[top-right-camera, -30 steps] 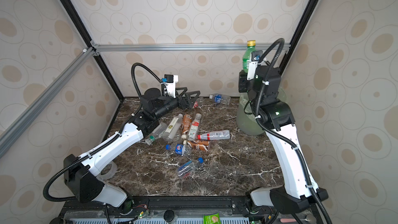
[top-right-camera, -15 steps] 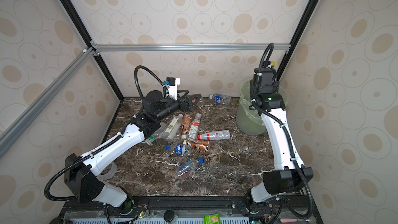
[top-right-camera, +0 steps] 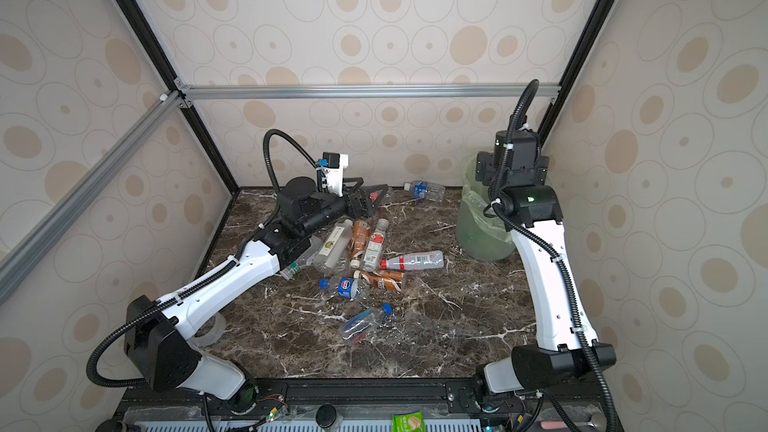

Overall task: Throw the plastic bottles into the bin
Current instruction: 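Withdraw the right gripper from the bin toward the table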

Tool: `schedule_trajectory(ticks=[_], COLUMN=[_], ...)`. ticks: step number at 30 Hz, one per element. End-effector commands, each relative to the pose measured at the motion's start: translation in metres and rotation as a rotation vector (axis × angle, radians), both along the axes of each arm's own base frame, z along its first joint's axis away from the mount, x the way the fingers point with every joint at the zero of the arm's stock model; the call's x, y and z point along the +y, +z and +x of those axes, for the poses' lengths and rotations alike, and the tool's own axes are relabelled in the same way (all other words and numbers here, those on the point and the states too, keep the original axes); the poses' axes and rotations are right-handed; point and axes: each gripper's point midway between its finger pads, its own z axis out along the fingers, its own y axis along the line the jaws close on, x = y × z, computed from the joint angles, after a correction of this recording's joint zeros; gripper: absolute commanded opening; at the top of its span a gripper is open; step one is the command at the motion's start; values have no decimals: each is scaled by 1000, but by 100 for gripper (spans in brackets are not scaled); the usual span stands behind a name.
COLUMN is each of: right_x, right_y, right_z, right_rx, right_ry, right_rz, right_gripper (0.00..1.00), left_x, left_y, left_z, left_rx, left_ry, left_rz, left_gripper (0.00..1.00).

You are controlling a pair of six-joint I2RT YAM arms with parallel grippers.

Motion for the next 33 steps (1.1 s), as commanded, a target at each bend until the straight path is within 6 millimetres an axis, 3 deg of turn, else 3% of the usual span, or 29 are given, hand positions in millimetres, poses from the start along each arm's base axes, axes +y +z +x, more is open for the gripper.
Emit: schedule_trajectory(ticks=[1,6,13,20,25,33], right_x=[12,32,54,58,74,90], right_y=[-27,-81,-133,-154,-161,-170], right_z=[12,39,64,84,91,100], right_rx=[80,254,409,467,486,512], right_ry=[62,158,243,267,340,396], right_rz=[0,11,71,39,24,-7], right_gripper=[100,98,80,57,36,19], left_x=[-3,-1,1,4,7,11], left_y=[-8,-16,-23,-26,-28,-27], left_z=[0,0,0,-1,-3,-7], left_rx=[20,35,42,47,44,43], left_ry=[-1,9,19,27,36,43], left_rz=[21,35,55,64,70,69], left_gripper=[99,99,99,99,99,99])
